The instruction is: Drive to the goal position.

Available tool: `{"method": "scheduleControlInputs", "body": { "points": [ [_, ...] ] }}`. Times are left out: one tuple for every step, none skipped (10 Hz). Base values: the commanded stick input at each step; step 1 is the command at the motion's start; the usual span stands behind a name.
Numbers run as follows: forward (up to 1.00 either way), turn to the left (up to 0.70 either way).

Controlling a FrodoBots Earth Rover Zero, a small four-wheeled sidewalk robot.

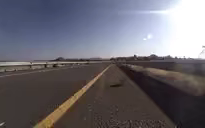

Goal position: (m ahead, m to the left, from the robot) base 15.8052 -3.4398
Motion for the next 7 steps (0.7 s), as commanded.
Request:
{"method": "scheduleControlInputs", "body": {
  "points": [
    [0.70, 0.00],
    [0.70, 0.00],
    [0.70, 0.00],
    [0.70, 0.00],
    [0.70, 0.00],
    [0.70, 0.00],
    [0.70, 0.00]
  ]
}}
